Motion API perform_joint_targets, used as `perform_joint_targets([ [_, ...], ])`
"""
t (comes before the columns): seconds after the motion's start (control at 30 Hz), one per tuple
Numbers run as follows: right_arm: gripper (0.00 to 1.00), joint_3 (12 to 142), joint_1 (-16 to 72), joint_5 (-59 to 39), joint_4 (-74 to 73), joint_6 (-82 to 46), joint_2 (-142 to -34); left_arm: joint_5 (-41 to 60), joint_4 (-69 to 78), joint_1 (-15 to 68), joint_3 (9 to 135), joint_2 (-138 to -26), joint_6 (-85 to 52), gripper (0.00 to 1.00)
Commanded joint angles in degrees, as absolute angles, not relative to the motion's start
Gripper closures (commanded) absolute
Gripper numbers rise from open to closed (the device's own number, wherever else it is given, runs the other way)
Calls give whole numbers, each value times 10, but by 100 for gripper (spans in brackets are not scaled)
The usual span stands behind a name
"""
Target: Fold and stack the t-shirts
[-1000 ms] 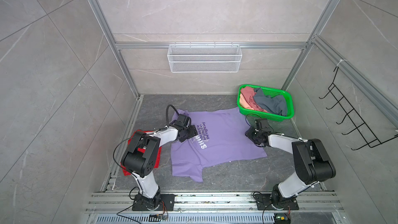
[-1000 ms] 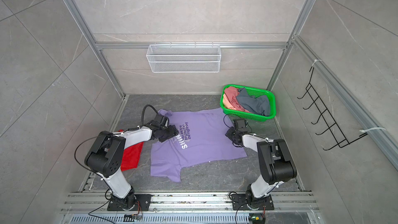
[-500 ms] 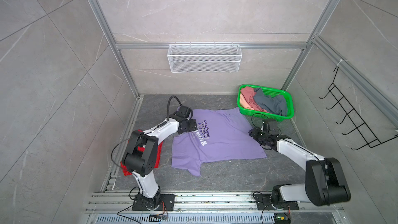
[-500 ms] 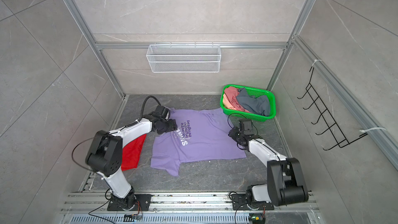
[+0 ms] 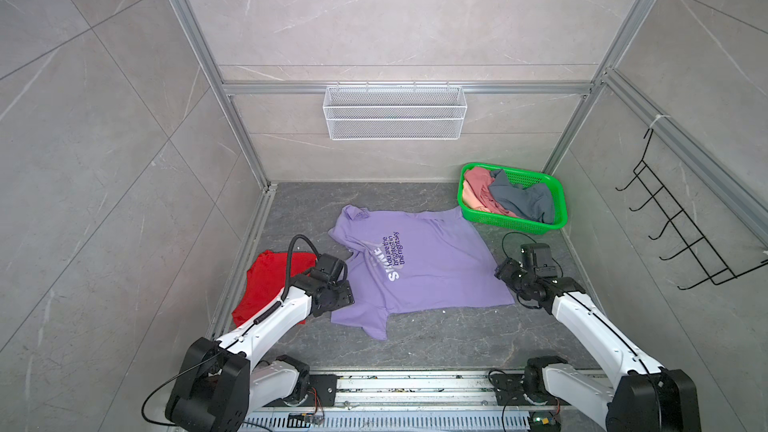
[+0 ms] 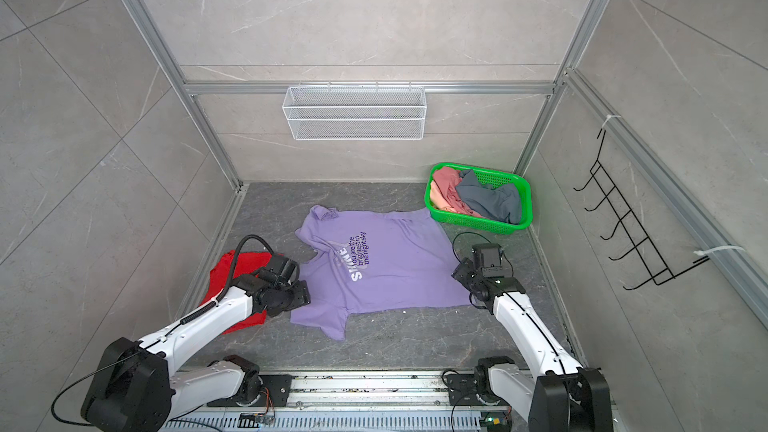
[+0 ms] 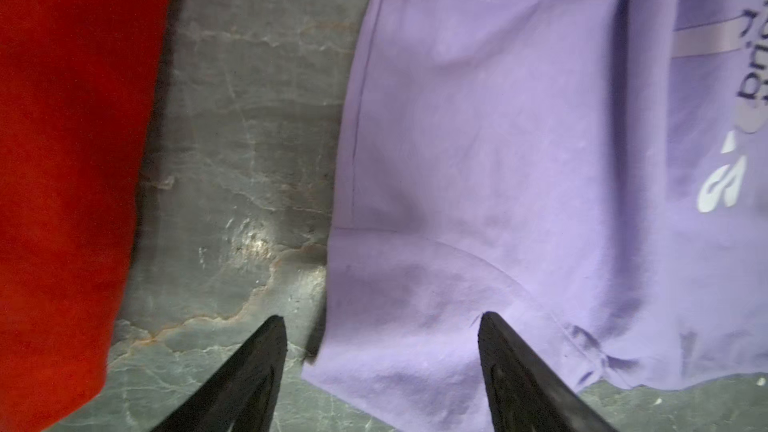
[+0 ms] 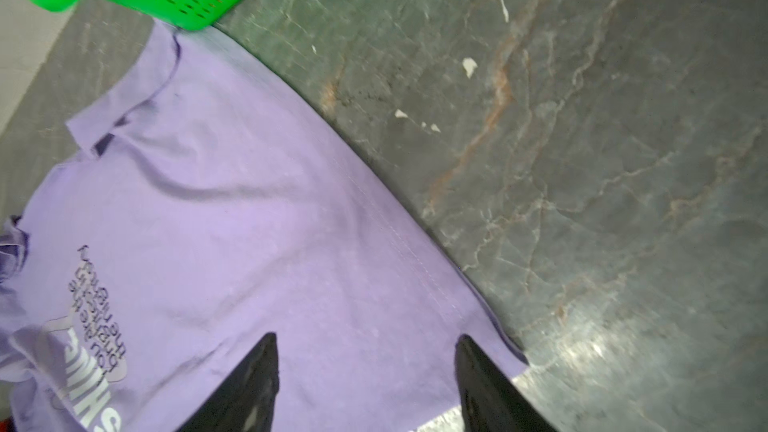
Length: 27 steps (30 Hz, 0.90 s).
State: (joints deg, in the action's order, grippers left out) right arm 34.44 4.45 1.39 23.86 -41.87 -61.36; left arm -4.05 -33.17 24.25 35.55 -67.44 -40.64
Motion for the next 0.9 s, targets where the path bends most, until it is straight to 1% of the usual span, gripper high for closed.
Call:
perform_joint_targets([
  [0.0, 30, 324, 39, 29, 272, -431, -605, -46, -303, 242, 340, -670, -437, 26],
  [0.07, 30, 314, 35, 22, 268, -433, -607, -30, -277, 242, 326, -680, -440, 28],
  [0.1, 30, 309, 33, 19, 263, -434, -608, -23, -264, 242, 321, -685, -441, 32],
  [0.23, 30, 302, 31, 17, 258, -436, -611, -4, -250, 242, 318, -685, -447, 53],
  [0.37, 30, 304, 28, 22, 260, -434, -606, 16, -259, 242, 342, -630, -452, 74],
  [0.43, 30, 302, 27, 25, 258, -435, -604, 28, -266, 242, 364, -609, -451, 80],
  [0.57, 30, 304, 24, 25, 250, -435, -610, 60, -280, 242, 435, -627, -431, 88],
  [0.63, 30, 306, 21, 24, 244, -435, -617, 74, -283, 242, 478, -661, -414, 88],
  [0.8, 30, 311, 16, 20, 226, -435, -638, 104, -279, 242, 605, -806, -362, 89],
  [0.87, 30, 313, 15, 16, 226, -435, -640, 92, -309, 242, 656, -847, -340, 89],
])
